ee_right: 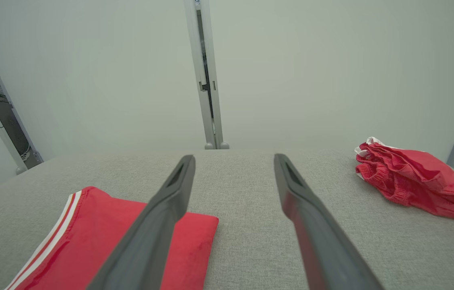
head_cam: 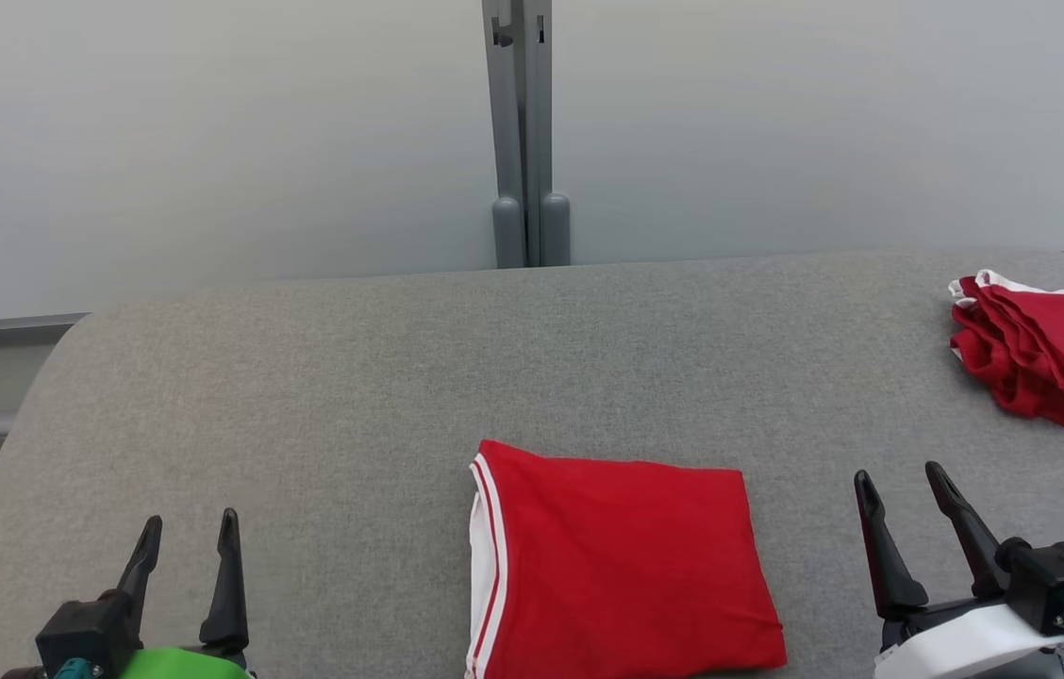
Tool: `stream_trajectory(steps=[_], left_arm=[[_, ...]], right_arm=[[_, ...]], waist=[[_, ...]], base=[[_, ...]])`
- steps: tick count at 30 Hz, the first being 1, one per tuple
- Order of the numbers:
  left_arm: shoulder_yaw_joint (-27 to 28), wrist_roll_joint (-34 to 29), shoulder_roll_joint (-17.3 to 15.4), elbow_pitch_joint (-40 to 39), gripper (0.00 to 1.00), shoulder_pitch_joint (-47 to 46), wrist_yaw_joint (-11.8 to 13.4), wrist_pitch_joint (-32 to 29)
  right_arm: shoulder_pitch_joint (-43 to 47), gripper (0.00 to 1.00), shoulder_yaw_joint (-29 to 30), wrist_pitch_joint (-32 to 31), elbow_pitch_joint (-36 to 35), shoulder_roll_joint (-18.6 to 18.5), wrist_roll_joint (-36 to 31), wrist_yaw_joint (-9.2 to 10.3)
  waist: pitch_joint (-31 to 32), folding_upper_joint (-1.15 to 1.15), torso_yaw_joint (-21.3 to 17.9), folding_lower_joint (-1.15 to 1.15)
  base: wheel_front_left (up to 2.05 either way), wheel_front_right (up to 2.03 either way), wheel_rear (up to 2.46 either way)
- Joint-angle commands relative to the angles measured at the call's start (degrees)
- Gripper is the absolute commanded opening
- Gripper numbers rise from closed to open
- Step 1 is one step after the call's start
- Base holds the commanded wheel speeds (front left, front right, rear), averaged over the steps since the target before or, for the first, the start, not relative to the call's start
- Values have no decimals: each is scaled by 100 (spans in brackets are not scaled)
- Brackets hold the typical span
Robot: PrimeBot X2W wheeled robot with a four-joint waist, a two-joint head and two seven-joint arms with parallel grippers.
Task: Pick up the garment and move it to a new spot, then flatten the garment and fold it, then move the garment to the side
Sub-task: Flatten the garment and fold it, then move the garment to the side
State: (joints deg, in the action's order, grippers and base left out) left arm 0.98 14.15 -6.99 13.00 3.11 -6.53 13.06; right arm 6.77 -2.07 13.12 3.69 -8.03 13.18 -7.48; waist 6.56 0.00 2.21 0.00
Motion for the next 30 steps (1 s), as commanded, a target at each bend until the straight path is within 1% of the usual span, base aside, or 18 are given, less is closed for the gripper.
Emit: stream_trajectory(steps=[1,7,15,30], left_arm=[[21,13,-86,-72,100,108,37,-68],[-6,-9,-201,-471,100,256,99,-393],[-97,55,-173,-899,100,355,144,-716],[-188,103,-195,-1091,100,442,233,-836]], right_arm=[[73,100,-5,-17,-31,2,-63,-3],[121,100,-6,-111,-89,65,-139,-3],[202,100,30,-256,-230,117,-239,-3],[286,100,95,-409,-413,205,-347,-3]], waist=[[25,0,42,0],[82,0,124,0],[100,0,187,0],[63,0,172,0]], base=[[0,0,0],[0,0,0],[0,0,0],[0,0,0]])
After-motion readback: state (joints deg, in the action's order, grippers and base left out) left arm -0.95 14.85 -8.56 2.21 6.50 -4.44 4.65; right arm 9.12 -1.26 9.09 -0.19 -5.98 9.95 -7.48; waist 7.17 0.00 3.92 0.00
